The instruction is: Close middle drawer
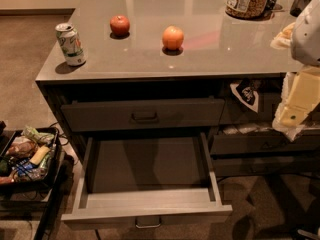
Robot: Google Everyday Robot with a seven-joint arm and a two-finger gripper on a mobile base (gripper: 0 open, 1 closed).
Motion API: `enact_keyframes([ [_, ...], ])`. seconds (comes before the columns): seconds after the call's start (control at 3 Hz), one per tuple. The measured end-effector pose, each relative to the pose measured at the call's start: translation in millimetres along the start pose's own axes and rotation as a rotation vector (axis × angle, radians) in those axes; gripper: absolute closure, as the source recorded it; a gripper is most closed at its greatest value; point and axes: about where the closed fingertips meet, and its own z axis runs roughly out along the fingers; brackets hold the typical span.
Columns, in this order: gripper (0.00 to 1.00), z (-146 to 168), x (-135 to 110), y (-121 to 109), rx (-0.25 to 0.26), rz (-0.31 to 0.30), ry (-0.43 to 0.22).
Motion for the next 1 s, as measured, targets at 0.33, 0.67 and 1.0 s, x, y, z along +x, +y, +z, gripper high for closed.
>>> enact_keyframes([
  [0.33,0.0,0.0,0.0,0.0,0.0,0.0,0.0],
  [0.67,0.0,1.4,-3.6,-3.1,0.01,-0.011,0.025],
  [1.0,0.0,5.0,-1.4,7.8,0.041,-0.054,-0.038],
])
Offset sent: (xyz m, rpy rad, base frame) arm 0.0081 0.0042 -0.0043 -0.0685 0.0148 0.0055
